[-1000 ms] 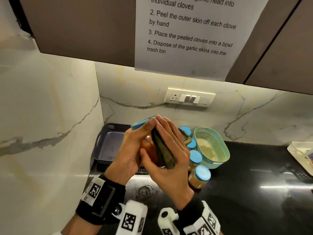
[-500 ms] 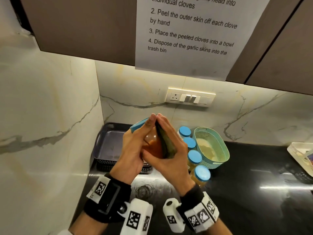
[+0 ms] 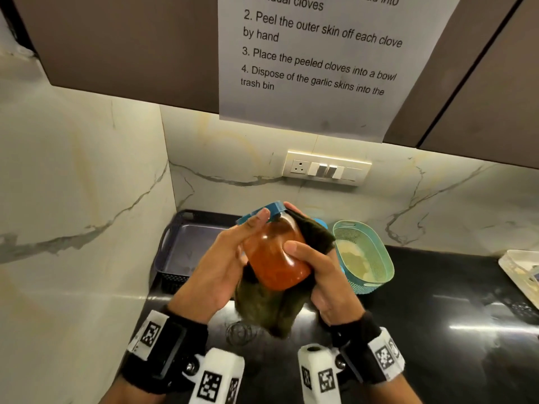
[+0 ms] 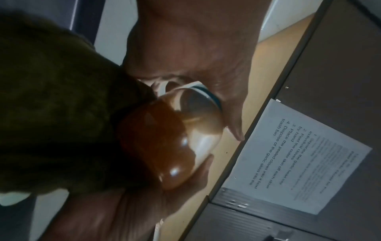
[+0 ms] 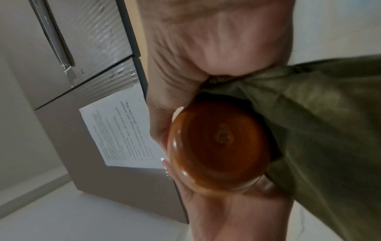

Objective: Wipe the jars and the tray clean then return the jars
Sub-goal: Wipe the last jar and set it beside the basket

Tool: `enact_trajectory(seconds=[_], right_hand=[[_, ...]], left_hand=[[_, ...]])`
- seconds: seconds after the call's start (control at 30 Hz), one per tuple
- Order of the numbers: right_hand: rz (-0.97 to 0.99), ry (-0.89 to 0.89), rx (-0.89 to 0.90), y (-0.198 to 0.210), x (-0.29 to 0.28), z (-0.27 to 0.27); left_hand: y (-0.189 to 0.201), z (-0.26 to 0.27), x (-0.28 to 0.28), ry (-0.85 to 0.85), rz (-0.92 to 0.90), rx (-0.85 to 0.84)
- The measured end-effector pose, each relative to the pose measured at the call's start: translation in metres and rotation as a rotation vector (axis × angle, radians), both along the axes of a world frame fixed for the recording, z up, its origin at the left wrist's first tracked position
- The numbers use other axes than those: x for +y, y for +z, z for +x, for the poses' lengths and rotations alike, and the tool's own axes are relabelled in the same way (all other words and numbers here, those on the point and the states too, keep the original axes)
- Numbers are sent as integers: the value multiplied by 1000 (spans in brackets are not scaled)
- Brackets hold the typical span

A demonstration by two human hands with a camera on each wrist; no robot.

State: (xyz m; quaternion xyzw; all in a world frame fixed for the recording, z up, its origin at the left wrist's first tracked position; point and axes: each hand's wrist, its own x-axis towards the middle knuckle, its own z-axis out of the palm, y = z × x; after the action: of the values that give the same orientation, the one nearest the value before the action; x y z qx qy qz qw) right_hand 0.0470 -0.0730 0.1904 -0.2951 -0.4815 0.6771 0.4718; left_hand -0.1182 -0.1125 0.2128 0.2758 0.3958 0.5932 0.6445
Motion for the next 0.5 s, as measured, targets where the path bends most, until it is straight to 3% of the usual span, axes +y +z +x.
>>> enact_trajectory(seconds=[0.07, 0.17, 0.33, 0.5], right_hand=[[17, 53, -19, 5, 2, 0], [143, -63, -79, 13, -9, -4], [487, -234, -178, 15, -17, -3], [950, -347, -423, 4, -14, -1]], left_hand=[[1, 6, 4, -13, -27, -35], [6, 13, 7, 24, 8, -44], [13, 25, 15, 84, 114, 28], [7, 35, 22, 90, 102, -113]])
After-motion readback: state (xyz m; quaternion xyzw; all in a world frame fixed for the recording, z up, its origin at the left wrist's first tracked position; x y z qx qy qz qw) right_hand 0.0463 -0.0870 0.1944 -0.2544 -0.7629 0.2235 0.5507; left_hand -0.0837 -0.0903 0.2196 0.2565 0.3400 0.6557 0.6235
